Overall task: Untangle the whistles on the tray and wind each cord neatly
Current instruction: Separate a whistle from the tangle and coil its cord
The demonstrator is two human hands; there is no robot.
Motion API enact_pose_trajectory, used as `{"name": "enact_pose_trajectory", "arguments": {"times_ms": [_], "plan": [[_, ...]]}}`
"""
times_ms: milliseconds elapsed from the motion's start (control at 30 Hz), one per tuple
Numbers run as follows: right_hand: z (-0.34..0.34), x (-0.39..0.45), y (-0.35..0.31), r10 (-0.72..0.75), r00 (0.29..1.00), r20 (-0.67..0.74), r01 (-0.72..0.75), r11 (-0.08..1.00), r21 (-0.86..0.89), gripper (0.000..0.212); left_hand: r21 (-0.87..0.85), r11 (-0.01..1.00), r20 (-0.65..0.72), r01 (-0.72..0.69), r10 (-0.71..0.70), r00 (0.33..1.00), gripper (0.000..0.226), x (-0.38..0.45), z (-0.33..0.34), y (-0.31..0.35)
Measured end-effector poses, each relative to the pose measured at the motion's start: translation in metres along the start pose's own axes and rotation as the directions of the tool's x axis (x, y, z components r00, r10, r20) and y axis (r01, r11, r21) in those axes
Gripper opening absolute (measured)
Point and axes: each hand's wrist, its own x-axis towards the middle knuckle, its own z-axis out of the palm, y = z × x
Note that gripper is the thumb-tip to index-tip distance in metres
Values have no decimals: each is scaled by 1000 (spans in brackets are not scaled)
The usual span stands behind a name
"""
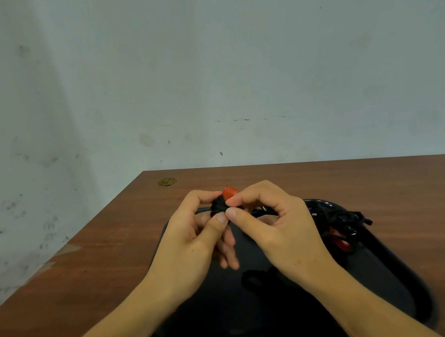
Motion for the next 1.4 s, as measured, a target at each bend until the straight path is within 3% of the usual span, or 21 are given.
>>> {"name": "enact_pose_trajectory", "arguments": {"times_ms": [233, 367, 533, 633, 700, 767, 833, 900, 1200, 1400], "plan": [[0, -2, 0, -61, 998, 2, 61, 997, 52, 19, -177, 980, 67, 96, -85, 994, 32, 0, 0, 10], [0, 0, 3, -101, 994, 28, 101, 995, 8, 20, -90, 991, 44, 102, -99, 994, 34, 3, -5, 9], [-3, 1, 0, 16, 999, 31, -21, 983, 183, 31, 9, 994, 3, 109, -109, 994, 30, 7, -11, 18], [-9, 4, 2, 84, 996, -30, -74, 969, 234, 37, 253, 962, -49, 105, -96, 994, 19, 9, -22, 28], [-11, 7, 5, 124, 992, -35, -114, 971, 210, 37, 521, 848, -43, 96, -86, 995, 14, 4, -31, 31], [-10, 8, 7, 159, 987, -20, -152, 966, 208, 37, 769, 633, -13, 93, -131, 991, 12, -7, -36, 30], [-7, 8, 10, 177, 984, -1, -173, 966, 191, 36, 913, 396, -24, 97, -187, 982, 17, -15, -37, 26], [-5, 7, 11, 196, 980, 34, -199, 964, 177, 35, 966, 240, -38, 94, -228, 973, 24, -20, -29, 21], [-7, 2, 17, 246, 958, 149, -264, 958, 116, 29, 996, -37, -89, 82, -286, 954, 31, -20, 3, 11], [-11, 4, 19, 246, 950, 189, -260, 964, 51, 25, 995, -28, -96, 91, -323, 942, 38, -18, 2, 12]]}}
